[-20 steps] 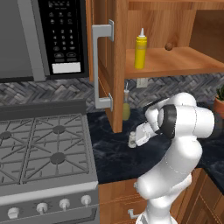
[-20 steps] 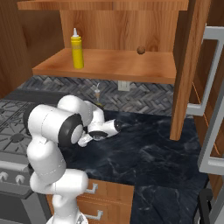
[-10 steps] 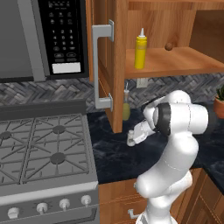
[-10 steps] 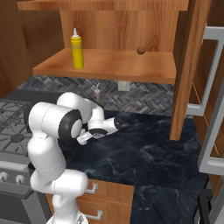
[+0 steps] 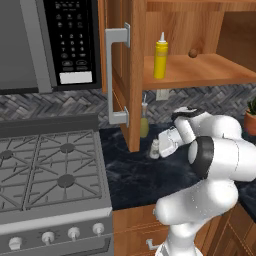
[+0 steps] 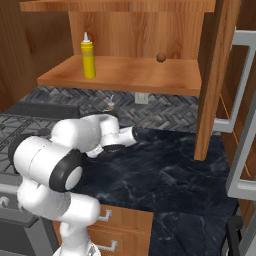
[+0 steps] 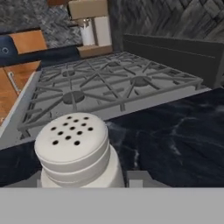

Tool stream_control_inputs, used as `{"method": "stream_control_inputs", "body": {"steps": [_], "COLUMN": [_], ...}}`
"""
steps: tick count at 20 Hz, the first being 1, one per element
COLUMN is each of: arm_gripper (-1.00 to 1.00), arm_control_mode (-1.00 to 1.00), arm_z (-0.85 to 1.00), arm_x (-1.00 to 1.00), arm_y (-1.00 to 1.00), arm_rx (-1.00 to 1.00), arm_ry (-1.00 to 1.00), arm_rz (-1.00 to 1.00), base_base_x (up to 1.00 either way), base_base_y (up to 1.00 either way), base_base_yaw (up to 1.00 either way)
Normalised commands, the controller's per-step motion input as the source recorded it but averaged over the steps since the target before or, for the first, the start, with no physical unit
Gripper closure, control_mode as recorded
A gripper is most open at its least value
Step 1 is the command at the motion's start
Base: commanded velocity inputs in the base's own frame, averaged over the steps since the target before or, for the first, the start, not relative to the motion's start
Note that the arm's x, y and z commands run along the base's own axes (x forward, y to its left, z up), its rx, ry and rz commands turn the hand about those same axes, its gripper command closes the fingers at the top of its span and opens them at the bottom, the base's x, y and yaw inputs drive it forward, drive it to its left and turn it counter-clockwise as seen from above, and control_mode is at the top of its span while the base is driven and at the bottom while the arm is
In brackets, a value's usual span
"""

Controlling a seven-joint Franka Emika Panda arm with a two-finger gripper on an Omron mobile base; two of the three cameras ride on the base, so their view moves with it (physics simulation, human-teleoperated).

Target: Pick the mustard and shaker from the counter and place them in the cabinet.

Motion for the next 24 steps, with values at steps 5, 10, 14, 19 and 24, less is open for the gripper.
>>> {"method": "stream_control_inputs", "body": {"steps": [5,10,14,19,24], "arm_gripper": [1.0,1.0,1.0,1.0,1.0], "arm_control_mode": [-1.0,-1.0,-1.0,-1.0,-1.0], "arm_z": [0.89,0.64,0.5,0.55,0.57], "arm_x": [-0.33,-0.5,-0.57,-0.47,-0.25], "arm_y": [0.0,0.0,0.0,0.0,0.0], "arm_rx": [0.0,0.0,0.0,0.0,0.0], "arm_ry": [-0.09,-0.08,-0.07,-0.07,-0.05], "arm_rz": [-0.01,-0.08,-0.12,-0.15,-0.12], "base_base_x": [0.0,0.0,0.0,0.0,0.0], "base_base_y": [0.0,0.0,0.0,0.0,0.0], "base_base_yaw": [0.0,0.0,0.0,0.0,0.0]}}
